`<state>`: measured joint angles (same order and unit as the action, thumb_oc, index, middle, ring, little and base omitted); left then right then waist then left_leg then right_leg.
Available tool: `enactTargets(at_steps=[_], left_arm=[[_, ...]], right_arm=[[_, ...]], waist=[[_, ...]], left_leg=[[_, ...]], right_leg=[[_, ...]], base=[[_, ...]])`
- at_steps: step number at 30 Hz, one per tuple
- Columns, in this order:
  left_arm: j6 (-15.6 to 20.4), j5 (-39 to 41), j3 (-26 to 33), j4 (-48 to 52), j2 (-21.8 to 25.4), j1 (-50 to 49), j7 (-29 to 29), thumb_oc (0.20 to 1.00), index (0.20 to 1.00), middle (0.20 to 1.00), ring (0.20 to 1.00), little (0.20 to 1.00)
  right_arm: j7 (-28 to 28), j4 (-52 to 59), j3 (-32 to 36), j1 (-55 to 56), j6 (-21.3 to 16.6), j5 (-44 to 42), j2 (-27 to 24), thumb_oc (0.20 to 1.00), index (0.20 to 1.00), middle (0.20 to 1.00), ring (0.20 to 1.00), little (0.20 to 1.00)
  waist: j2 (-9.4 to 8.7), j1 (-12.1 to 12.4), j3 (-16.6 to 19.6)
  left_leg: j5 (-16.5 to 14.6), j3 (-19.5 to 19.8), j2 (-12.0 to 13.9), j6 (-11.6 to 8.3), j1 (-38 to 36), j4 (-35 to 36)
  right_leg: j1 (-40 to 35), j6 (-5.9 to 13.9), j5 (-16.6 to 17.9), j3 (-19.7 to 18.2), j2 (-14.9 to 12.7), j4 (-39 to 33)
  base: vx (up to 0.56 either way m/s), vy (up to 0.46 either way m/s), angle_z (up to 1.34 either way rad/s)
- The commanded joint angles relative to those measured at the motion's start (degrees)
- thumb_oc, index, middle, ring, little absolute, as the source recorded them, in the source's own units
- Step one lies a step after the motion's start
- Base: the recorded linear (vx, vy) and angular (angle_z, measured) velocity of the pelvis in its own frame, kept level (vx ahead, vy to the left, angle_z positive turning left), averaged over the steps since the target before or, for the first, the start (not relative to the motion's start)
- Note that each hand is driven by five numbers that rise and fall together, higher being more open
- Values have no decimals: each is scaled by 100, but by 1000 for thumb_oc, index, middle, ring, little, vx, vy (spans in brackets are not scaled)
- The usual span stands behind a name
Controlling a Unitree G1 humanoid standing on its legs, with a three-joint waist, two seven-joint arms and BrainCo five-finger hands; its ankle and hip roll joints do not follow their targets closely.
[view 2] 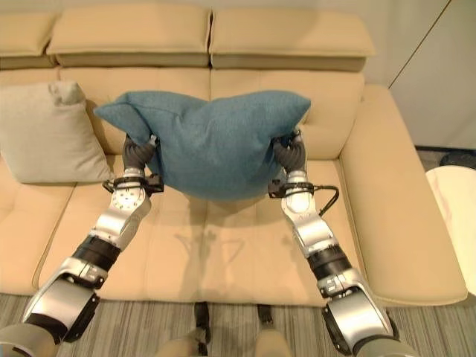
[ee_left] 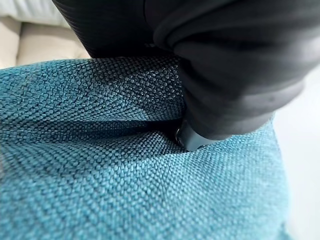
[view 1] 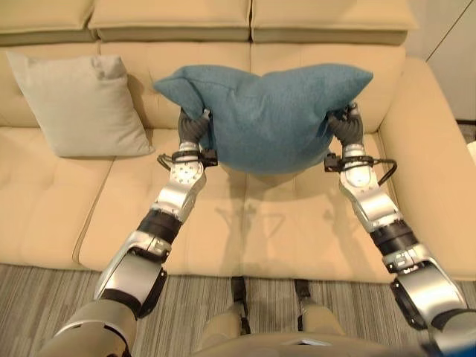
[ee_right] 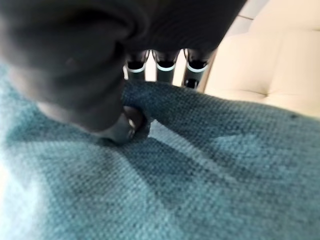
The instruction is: Pick up all the scattered cushions and arrange them neatly on the sofa.
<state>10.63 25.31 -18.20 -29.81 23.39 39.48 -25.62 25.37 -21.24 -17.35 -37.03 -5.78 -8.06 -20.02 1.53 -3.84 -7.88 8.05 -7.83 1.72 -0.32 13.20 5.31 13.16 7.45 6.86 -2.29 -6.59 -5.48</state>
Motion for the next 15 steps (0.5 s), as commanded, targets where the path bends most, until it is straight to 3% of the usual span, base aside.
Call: enactTargets(at_steps=[1,15], left_arm=[[892,-61,-401,-231,71,1466,-98,200,200,200,200,200],[1040,115,-587,-647,189,1934,-3,200,200,200,200,200]], right_arm=[[102,169,-493,-1369,-589,186,210,200,200,200,200,200],[214,-574,-681,-2182,-663,197,-96,200,200,200,200,200]], waist=[[-66,92,93],[-57,160,10]], left_leg=[[-415,289,291,-503,164,-31],[-214,400,304,-610,868,-31]], right_leg=[[209,367,41,555,-214,48],[883,353,143,619,-224,48]], base=[[-59,-25,-5],[2,-4,0]])
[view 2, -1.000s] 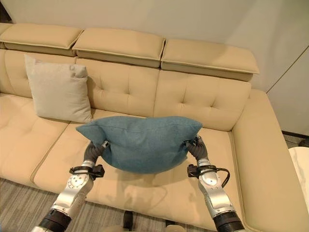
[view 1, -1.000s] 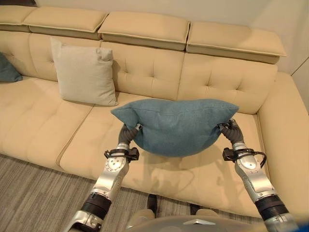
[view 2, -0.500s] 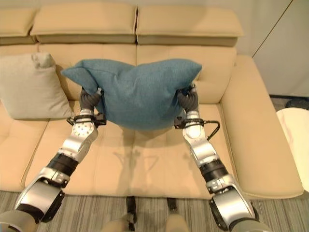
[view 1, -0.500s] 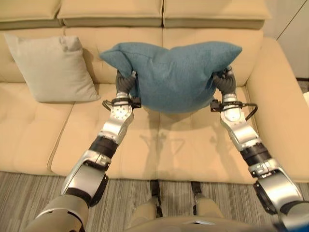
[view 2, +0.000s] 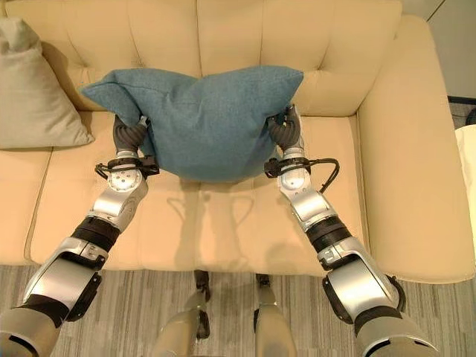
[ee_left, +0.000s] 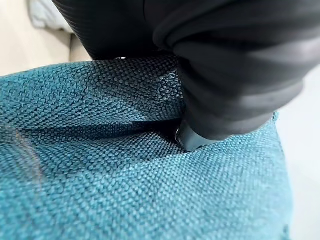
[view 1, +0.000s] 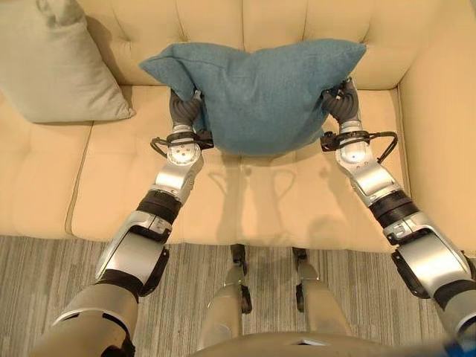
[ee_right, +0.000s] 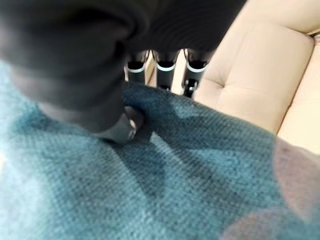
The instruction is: Pick up all the scattered cushions and arrange them neatly on the sofa.
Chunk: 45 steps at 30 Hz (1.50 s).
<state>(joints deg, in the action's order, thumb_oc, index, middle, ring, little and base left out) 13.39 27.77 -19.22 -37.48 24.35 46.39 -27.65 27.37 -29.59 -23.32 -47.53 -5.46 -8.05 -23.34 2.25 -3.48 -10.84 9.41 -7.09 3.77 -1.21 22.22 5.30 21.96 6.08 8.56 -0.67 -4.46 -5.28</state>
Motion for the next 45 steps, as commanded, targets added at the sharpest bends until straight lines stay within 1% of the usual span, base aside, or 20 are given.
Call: enactTargets(at_steps=[1,7,8,9,10,11,18,24,31,34,36,37,38,39,40,41,42,43,44,45], left_arm=[[772,-124,-493,78,104,1288,205,200,200,200,200,200],[739,-108,-617,-170,250,1627,228,200,200,200,200,200],[725,-131,-653,-291,284,1733,217,404,404,404,404,404],[684,-187,-698,-390,335,1837,194,1000,1000,1000,1000,1000],[615,-210,-765,-588,361,1998,194,1000,1000,1000,1000,1000],[593,-220,-804,-715,399,2117,198,1000,1000,1000,1000,1000],[430,-230,-929,-1379,721,2747,159,1000,1000,1000,1000,1000],[300,222,-682,-2153,1041,2844,158,1000,1000,1000,1000,1000],[156,215,-678,-2727,1944,2764,481,1000,1000,1000,1000,1000],[178,205,-553,-2661,2105,2555,519,1000,1000,1000,1000,1000],[240,109,-345,-2251,2208,2060,536,1000,1000,1000,1000,1000],[275,-125,12,-1527,2186,1149,584,1000,1000,1000,1000,1000],[263,-140,32,-1486,2182,1095,572,1000,1000,1000,1000,1000],[273,-423,330,-808,2146,281,645,1000,1000,1000,1000,1000],[251,-444,353,-746,2142,204,631,1000,1000,1000,1000,1000],[248,-539,751,-165,1904,-745,730,1000,1000,1000,1000,1000],[261,-600,950,119,1772,-1248,819,1000,1000,1000,1000,1000],[241,-615,967,174,1768,-1319,814,1000,1000,1000,1000,1000],[108,-1073,1421,1018,1213,-2990,1128,1000,1000,1000,1000,1000],[62,-1117,1571,1104,1087,-3393,1240,1000,1000,1000,1000,1000]], right_arm=[[24,173,-98,-1213,-701,192,201,200,200,200,200,200],[84,-102,-180,-1550,-696,169,45,200,200,200,200,200],[99,-200,-216,-1626,-679,196,23,200,200,200,200,200],[112,-299,-253,-1700,-649,227,1,297,297,297,297,297],[170,-442,-309,-1817,-605,294,-68,592,592,592,592,592],[205,-533,-341,-1913,-590,336,-105,1000,1000,1000,1000,1000],[409,-1068,-532,-2467,-328,535,-526,1000,1000,1000,1000,1000],[349,-2044,-671,-2746,-71,143,-908,1000,1000,1000,1000,1000],[213,-2778,-712,-2824,-28,-196,-1722,1000,1000,1000,1000,1000],[168,-2899,-627,-2649,-29,-237,-1931,1000,1000,1000,1000,1000],[153,-2745,-421,-2243,-39,-203,-2156,1000,1000,1000,1000,1000],[57,-2281,-56,-1471,-67,-85,-2329,1000,1000,1000,1000,1000],[60,-2245,-42,-1423,-56,-74,-2328,1000,1000,1000,1000,1000],[-81,-1787,367,-645,-95,49,-2375,1000,1000,1000,1000,1000],[-78,-1730,395,-568,-75,66,-2370,1000,1000,1000,1000,1000],[-222,-1265,861,346,-117,208,-2260,1000,1000,1000,1000,1000],[-321,-1065,1075,786,-138,285,-2188,1000,1000,1000,1000,1000],[-323,-1014,1095,856,-121,299,-2181,1000,1000,1000,1000,1000],[-744,-401,1764,2411,-164,676,-1871,1000,1000,1000,1000,1000],[-848,-340,1866,2755,-147,805,-1812,1000,1000,1000,1000,1000]], waist=[[-139,137,303],[-157,157,265],[-158,155,257],[-160,161,254],[-155,169,244],[-158,167,243],[-159,211,153],[-195,276,152],[-204,312,219],[-204,322,260],[-216,339,282],[-241,333,324],[-239,333,335],[-259,322,372],[-260,323,385],[-283,315,447],[-302,310,460],[-304,312,472],[-355,318,532],[-359,324,547]], left_leg=[[-340,345,95,-529,28,-30],[-296,415,89,-573,203,-30],[-293,422,88,-578,235,-30],[-284,432,91,-584,263,-30],[-297,434,100,-591,274,-30],[-265,443,95,-591,317,-30],[-243,517,70,-602,356,-30],[-267,556,36,-607,266,-30],[-308,563,30,-615,213,-30],[-290,578,31,-611,214,-30],[-316,593,40,-610,147,-30],[-364,582,72,-608,-25,-30],[-368,581,73,-608,-40,-30],[-422,573,102,-594,-204,-30],[-428,573,103,-595,-229,-30],[-483,561,142,-586,-419,-30],[-523,552,151,-578,-516,-30],[-531,550,152,-579,-543,-30],[-622,535,184,-549,-913,-30],[-636,533,199,-544,-1006,-30]], right_leg=[[58,481,-29,457,-432,28],[200,476,-25,509,-418,28],[219,476,-27,515,-416,28],[245,475,-29,520,-415,28],[249,476,-43,538,-416,28],[289,475,-17,547,-421,28],[298,483,-32,609,-413,28],[203,475,-50,669,-411,28],[145,482,-76,703,-399,28],[134,478,-80,721,-407,28],[49,471,-119,744,-404,28],[-139,459,-196,765,-390,28],[-155,459,-199,765,-390,28],[-314,433,-263,779,-381,28],[-340,432,-269,780,-380,28],[-539,414,-342,818,-376,28],[-625,405,-368,824,-368,28],[-652,406,-374,823,-367,28],[-1051,371,-494,895,-352,28],[-1157,362,-526,926,-345,28]], base=[[0,0,0],[4,-6,0],[0,0,0],[0,0,0],[0,0,0],[8,-16,4],[7,-12,6],[18,-8,3],[14,-1,4],[0,0,0],[23,-16,1],[38,-23,3],[88,-46,5],[57,-24,4],[119,-54,5],[99,-44,2],[99,-44,4],[147,-80,-1],[129,-88,-2],[128,-88,-1]])
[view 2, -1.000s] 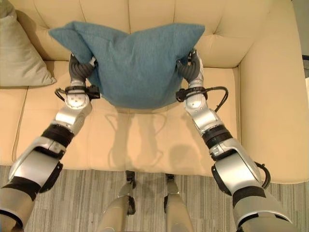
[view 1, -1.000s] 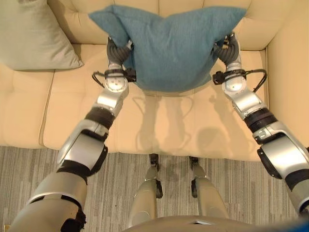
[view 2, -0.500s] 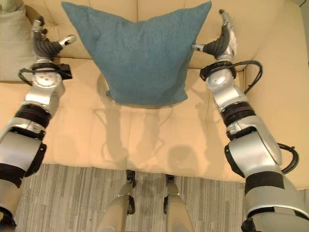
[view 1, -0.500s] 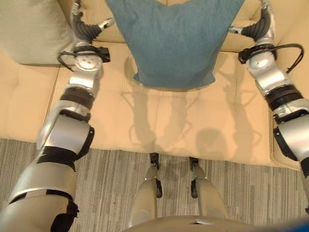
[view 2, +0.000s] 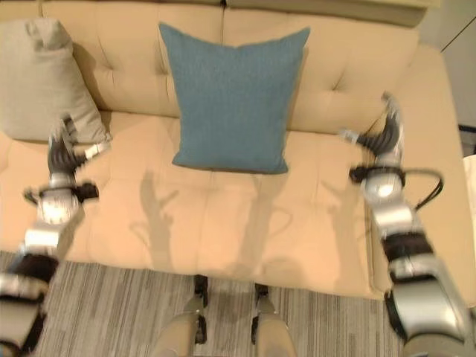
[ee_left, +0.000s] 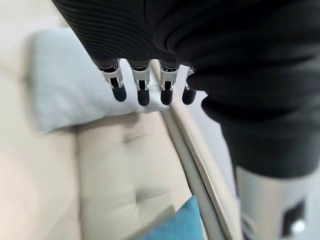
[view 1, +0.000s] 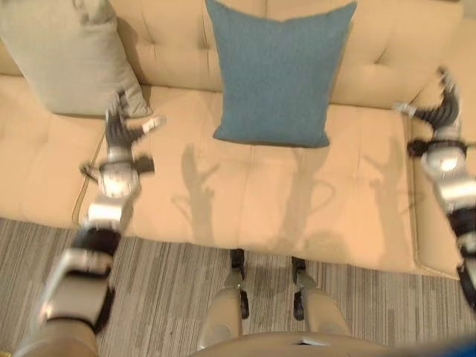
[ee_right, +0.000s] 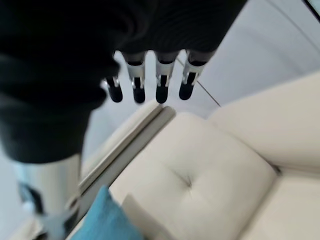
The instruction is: Pick up all the scattered cushions and arrange them neatly on the sofa.
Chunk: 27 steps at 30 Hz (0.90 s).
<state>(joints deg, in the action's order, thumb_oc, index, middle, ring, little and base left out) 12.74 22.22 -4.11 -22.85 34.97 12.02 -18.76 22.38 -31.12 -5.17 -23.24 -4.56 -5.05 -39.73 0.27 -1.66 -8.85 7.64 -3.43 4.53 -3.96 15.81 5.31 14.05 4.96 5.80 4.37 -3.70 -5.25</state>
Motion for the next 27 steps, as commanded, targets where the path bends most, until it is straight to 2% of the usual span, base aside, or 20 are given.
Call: enactTargets(at_steps=[1,2,3,4,5,6,7,10,16,19,20,22,23,24,26,27], left_arm=[[119,-567,66,-334,24,8,353,1000,1000,1000,1000,1000],[31,-799,246,-424,-191,-589,504,1000,1000,1000,1000,1000],[-30,-699,359,-453,-375,-896,627,1000,1000,1000,1000,1000],[-129,-1139,307,-855,-475,-1147,738,1000,1000,1000,1000,1000],[-225,-999,398,-1172,-791,-1440,846,1000,1000,1000,1000,1000],[-294,-1189,387,-1679,-1010,-1586,904,1000,1000,1000,1000,1000],[-355,-1207,412,-1903,-1124,-1667,940,1000,1000,1000,1000,1000],[-586,-1716,249,-4038,-1561,-1591,1170,1000,1000,1000,1000,1000],[-684,-1901,94,-4526,-1688,-1620,1197,1000,1000,1000,1000,1000],[-704,-1877,-40,-4567,-1695,-1437,1200,1000,1000,1000,1000,1000],[-706,-1864,-161,-4507,-1702,-1294,1186,1000,1000,1000,1000,1000],[-700,-1909,-264,-4494,-1730,-1168,1190,1000,1000,1000,1000,1000],[-718,-1986,-285,-4552,-1775,-1143,1198,1000,1000,1000,1000,1000],[-730,-2098,-306,-4661,-1827,-1180,1224,1000,1000,1000,1000,1000],[-740,-2148,-312,-4704,-1879,-1213,1246,1000,1000,1000,1000,1000],[-740,-2149,-312,-4704,-1881,-1214,1246,1000,1000,1000,1000,1000]], right_arm=[[-352,-167,54,357,-232,512,-170,1000,1000,1000,1000,1000],[-540,-161,264,904,-229,688,-20,1000,1000,1000,1000,1000],[-604,-121,279,1113,-212,841,40,1000,1000,1000,1000,1000],[-757,-351,311,1411,-244,941,285,1000,1000,1000,1000,1000],[-867,-468,285,1567,-211,987,470,1000,1000,1000,1000,1000],[-956,-855,219,1707,-213,1066,694,1000,1000,1000,1000,1000],[-1004,-951,196,1765,-197,1102,772,1000,1000,1000,1000,1000],[-1211,-2199,-233,1898,-139,1363,1179,1000,1000,1000,1000,1000],[-1295,-3053,-349,1984,-47,1394,1433,1000,1000,1000,1000,1000],[-1250,-3506,-207,2044,-6,1139,1619,1000,1000,1000,1000,1000],[-1200,-3685,-151,2042,33,991,1686,1000,1000,1000,1000,1000],[-1183,-3764,-166,2007,62,922,1700,1000,1000,1000,1000,1000],[-1184,-3890,-215,1956,95,928,1720,1000,1000,1000,1000,1000],[-1199,-3940,-222,1952,102,937,1722,1000,1000,1000,1000,1000],[-1220,-3934,-221,1959,102,964,1740,1000,1000,1000,1000,1000],[-1220,-3933,-221,1961,102,964,1737,1000,1000,1000,1000,1000]], waist=[[-159,138,352],[-170,142,371],[-169,147,375],[-168,152,392],[-168,155,403],[-152,172,446],[-152,182,459],[-155,192,572],[-129,191,576],[-138,119,469],[-174,80,331],[-256,27,188],[-347,22,136],[-391,-7,191],[-387,-79,276],[-379,-73,267]], left_leg=[[-464,171,124,-270,-383,-31],[-486,186,137,-259,-527,-31],[-497,195,145,-244,-618,-31],[-487,195,165,-240,-763,-31],[-494,191,186,-227,-884,-31],[-507,189,201,-216,-995,-31],[-520,187,207,-204,-1050,-31],[-576,194,248,-178,-1370,-60],[-608,283,312,-175,-1519,-224],[-431,435,418,-330,-1193,-468],[-276,452,427,-414,-794,-941],[-474,371,332,-356,-506,-1585],[-969,349,167,-221,-533,-2205],[-1333,419,-3,-143,-748,-2424],[-1486,557,-159,-111,-999,-2378],[-1498,554,-149,-112,-1012,-2383]], right_leg=[[-385,473,-255,426,-419,25],[-546,456,-304,470,-396,25],[-665,437,-339,495,-377,25],[-844,435,-358,514,-354,25],[-993,409,-385,526,-337,25],[-1120,393,-427,538,-312,25],[-1175,384,-452,549,-298,25],[-1480,331,-589,522,-241,99],[-1621,215,-839,481,-172,448],[-1636,67,-957,562,-59,471],[-1625,-14,-939,634,-36,412],[-1515,-73,-878,690,-102,420],[-1413,-80,-743,674,-193,421],[-1320,-56,-623,596,-225,394],[-1173,-19,-518,533,-248,393],[-1185,-20,-520,529,-239,392]], base=[[51,-57,12],[37,-55,13],[23,-80,7],[-33,-71,2],[-60,-64,9],[-57,-49,14],[-71,-41,8],[-65,-50,5],[-54,-48,1],[-235,-161,21],[-291,-141,76],[-320,-88,106],[-277,-4,75],[-210,37,36],[-85,68,1],[-67,88,5]])
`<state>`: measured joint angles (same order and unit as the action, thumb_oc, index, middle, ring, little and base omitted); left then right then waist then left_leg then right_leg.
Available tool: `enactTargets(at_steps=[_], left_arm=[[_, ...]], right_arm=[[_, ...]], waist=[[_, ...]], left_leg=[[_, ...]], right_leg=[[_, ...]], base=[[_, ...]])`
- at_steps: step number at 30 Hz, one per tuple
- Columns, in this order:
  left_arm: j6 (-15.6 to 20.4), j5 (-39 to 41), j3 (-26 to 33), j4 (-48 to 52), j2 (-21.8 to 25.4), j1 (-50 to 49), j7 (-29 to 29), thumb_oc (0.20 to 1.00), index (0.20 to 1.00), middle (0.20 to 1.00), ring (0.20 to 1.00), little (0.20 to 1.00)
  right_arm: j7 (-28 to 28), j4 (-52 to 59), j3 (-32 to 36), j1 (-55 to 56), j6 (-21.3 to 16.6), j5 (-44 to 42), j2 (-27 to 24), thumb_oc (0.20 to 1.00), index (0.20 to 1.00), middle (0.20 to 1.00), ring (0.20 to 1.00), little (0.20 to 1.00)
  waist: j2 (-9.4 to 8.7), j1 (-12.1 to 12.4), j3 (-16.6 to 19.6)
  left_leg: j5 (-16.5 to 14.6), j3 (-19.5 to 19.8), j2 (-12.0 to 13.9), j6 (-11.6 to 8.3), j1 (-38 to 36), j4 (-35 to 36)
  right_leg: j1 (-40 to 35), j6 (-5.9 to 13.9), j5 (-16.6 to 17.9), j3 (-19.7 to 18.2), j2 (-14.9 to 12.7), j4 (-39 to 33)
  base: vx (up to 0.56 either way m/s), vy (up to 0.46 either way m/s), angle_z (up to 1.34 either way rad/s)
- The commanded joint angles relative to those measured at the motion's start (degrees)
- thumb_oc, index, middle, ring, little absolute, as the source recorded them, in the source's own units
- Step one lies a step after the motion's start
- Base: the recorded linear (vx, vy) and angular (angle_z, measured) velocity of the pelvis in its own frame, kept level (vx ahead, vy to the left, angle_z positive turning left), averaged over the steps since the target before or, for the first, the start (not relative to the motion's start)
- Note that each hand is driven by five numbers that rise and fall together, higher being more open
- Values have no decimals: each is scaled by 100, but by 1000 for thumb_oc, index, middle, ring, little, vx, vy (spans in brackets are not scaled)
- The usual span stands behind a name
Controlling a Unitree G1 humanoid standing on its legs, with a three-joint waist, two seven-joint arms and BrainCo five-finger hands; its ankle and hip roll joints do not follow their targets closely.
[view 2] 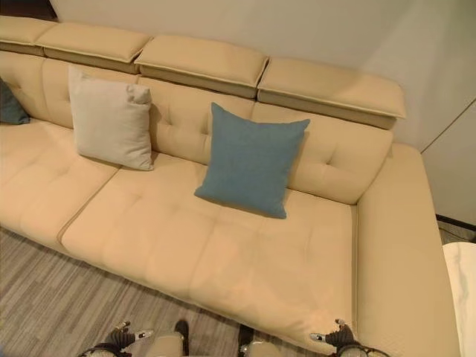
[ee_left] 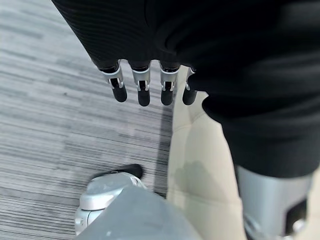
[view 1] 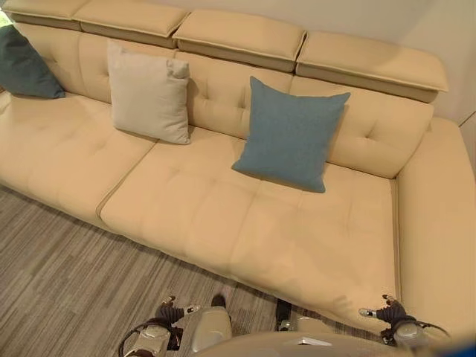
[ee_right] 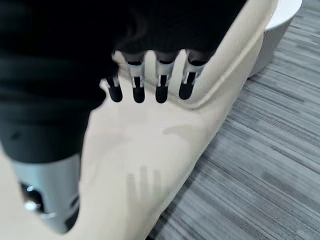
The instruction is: Pick up all the scattered cushions and arrange them neatly on the sofa.
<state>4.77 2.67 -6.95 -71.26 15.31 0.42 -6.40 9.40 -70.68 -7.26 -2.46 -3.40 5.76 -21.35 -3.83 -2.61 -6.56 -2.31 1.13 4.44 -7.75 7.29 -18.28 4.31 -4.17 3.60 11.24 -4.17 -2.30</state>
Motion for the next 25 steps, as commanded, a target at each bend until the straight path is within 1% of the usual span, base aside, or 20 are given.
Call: enactTargets(at_steps=[1,2,3,4,5,6,7,8,9,10,11,12,14,15,16,17,21,25], left_arm=[[72,-210,-47,143,60,-44,21,1000,1000,1000,1000,1000],[72,-210,-47,142,56,-45,21,1000,1000,1000,1000,1000],[74,-225,-110,190,6,-31,40,1000,1000,1000,1000,1000],[85,-201,-187,257,-2,65,43,1000,1000,1000,1000,1000],[92,-159,-164,252,1,134,-18,1000,1000,1000,1000,1000],[102,-49,-65,165,15,191,-81,1000,1000,1000,1000,1000],[103,-48,-64,163,15,193,-81,1000,1000,1000,1000,1000],[98,-24,-5,127,35,193,-103,1000,1000,1000,1000,1000],[94,2,14,122,68,204,-102,1000,1000,1000,1000,1000],[94,2,15,121,69,205,-102,1000,1000,1000,1000,1000],[71,38,49,111,151,226,-123,1000,1000,1000,1000,1000],[55,43,68,87,168,222,-123,1000,1000,1000,1000,1000],[33,49,136,13,208,180,-120,1000,1000,1000,1000,1000],[20,40,146,-3,217,157,-114,1000,1000,1000,1000,1000],[19,49,129,-26,232,117,-101,1000,1000,1000,1000,1000],[25,47,129,-41,210,90,-89,1000,1000,1000,1000,1000],[12,42,157,-87,158,53,-78,1000,1000,1000,1000,1000],[-22,78,150,-106,109,79,-59,1000,1000,1000,1000,1000]], right_arm=[[59,5,-21,-127,-4,-106,-102,1000,1000,1000,1000,1000],[59,5,-22,-126,-4,-106,-105,1000,1000,1000,1000,1000],[24,-34,-58,-140,40,-32,-84,1000,1000,1000,1000,1000],[38,-105,-113,-248,97,33,-47,1000,1000,1000,1000,1000],[67,-109,-166,-326,147,88,-3,1000,1000,1000,1000,1000],[105,-129,-252,-474,229,205,36,1000,1000,1000,1000,1000],[105,-129,-251,-476,229,205,36,1000,1000,1000,1000,1000],[93,-95,-306,-534,241,260,61,1000,1000,1000,1000,1000],[102,-97,-324,-568,260,282,62,1000,1000,1000,1000,1000],[102,-97,-323,-570,260,282,63,1000,1000,1000,1000,1000],[99,-129,-360,-585,271,271,67,1000,1000,1000,1000,1000],[98,-170,-371,-583,277,271,81,1000,1000,1000,1000,1000],[73,-227,-354,-547,250,237,112,1000,1000,1000,1000,1000],[67,-253,-340,-522,248,224,135,1000,1000,1000,1000,1000],[77,-292,-318,-472,258,199,171,1000,1000,1000,1000,1000],[96,-310,-341,-468,261,215,181,1000,1000,1000,1000,1000],[93,-271,-403,-498,249,215,142,1000,1000,1000,1000,1000],[113,-309,-403,-486,259,156,136,1000,1000,1000,1000,1000]], waist=[[72,-23,80],[80,-17,71],[158,-87,107],[196,-143,110],[178,-124,90],[124,-8,10],[122,-2,6],[114,53,-62],[124,74,-107],[121,76,-107],[146,155,-192],[159,197,-170],[191,304,-63],[169,355,8],[60,492,111],[20,508,204],[-24,491,285],[-20,441,331]], left_leg=[[-560,165,-202,269,-347,131],[-565,160,-193,267,-370,143],[-712,270,-312,337,-643,547],[-807,296,-443,463,-843,1149],[-767,313,-531,553,-871,1359],[-686,371,-694,665,-815,1539],[-682,366,-695,667,-822,1546],[-604,346,-730,723,-780,1589],[-568,339,-716,764,-716,1564],[-570,335,-718,765,-713,1560],[-493,270,-724,854,-525,1446],[-439,243,-725,894,-454,1442],[-323,222,-649,919,-370,1533],[-291,195,-648,911,-319,1543],[-266,127,-677,860,-256,1575],[-255,71,-639,822,-261,1612],[-234,-27,-559,754,-332,1638],[-107,-30,-435,654,-552,1874]], right_leg=[[-101,921,-246,-190,-189,120],[-114,919,-250,-194,-180,122],[100,977,-144,-229,-176,202],[370,1092,67,-240,-267,279],[530,1201,249,-285,-348,266],[718,1368,475,-253,-497,195],[716,1369,476,-260,-497,195],[835,1443,569,-171,-610,277],[880,1462,472,-190,-628,406],[889,1462,466,-196,-630,418],[776,1364,155,-306,-561,918],[728,1316,34,-293,-550,1156],[493,1248,-275,-241,-476,1499],[314,1253,-335,-247,-447,1486],[-64,1262,-374,-149,-463,1142],[-148,1264,-400,-90,-438,869],[-359,1248,-370,-95,-343,367],[-561,1209,-322,-69,-247,50]], base=[[-32,55,10],[-111,151,11],[-248,276,-11],[-387,411,-48],[-550,483,-46],[-374,303,-49],[-369,232,-40],[-210,93,-64],[-210,92,-54],[-284,102,-48],[-271,104,-34],[-322,122,-14],[-134,27,-13],[-98,-67,-36],[-62,-113,-35],[-41,-142,-31],[8,-82,-14],[23,-85,-10]])
